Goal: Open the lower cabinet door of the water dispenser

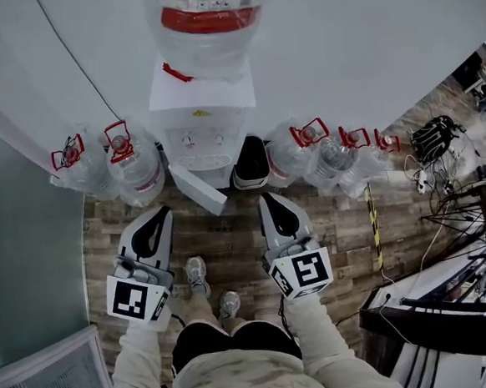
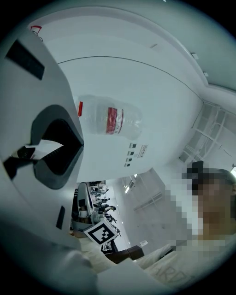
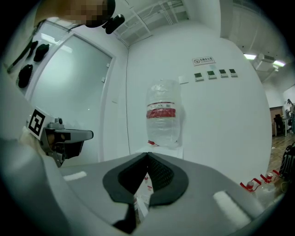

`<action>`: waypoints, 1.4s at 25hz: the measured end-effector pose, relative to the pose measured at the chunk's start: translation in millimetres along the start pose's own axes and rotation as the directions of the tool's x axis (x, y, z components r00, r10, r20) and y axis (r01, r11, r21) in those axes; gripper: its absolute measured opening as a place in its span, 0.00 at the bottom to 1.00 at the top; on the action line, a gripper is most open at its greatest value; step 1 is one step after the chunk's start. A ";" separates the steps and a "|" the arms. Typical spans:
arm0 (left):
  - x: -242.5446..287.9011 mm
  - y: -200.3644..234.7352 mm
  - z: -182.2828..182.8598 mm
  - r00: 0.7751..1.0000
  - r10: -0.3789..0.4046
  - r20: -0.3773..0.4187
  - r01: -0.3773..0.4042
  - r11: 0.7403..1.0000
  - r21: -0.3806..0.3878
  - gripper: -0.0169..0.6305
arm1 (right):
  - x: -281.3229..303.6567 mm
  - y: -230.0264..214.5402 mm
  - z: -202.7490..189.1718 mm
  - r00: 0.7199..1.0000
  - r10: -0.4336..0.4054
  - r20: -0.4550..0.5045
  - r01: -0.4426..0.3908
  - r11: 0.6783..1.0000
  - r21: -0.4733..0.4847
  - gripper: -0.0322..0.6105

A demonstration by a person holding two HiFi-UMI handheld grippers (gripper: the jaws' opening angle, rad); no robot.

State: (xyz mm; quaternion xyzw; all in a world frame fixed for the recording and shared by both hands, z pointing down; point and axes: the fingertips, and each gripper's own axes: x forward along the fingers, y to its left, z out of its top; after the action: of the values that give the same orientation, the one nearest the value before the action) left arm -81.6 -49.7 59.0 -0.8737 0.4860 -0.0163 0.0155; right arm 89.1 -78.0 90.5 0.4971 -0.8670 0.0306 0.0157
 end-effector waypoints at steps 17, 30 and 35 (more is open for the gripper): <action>-40.0 -35.4 65.1 0.999 0.010 0.052 -0.011 1.000 0.008 0.03 | -64.9 20.5 59.4 0.999 -0.021 0.041 0.021 1.000 -0.007 0.06; -47.1 -51.7 89.9 0.995 0.023 0.097 -0.024 1.000 0.010 0.03 | -81.3 21.0 82.6 0.997 -0.009 0.078 0.010 1.000 -0.023 0.06; -47.3 -53.3 93.9 0.994 0.039 0.104 -0.039 0.999 0.005 0.03 | -81.6 18.8 87.6 0.997 0.001 0.079 0.002 0.999 -0.037 0.06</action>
State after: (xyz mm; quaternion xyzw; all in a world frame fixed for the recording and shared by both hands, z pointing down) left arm -57.3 19.6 -33.1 -0.8636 0.5014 0.0280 0.0443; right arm 114.3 -4.3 -2.3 0.4976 -0.8673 -0.0052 -0.0095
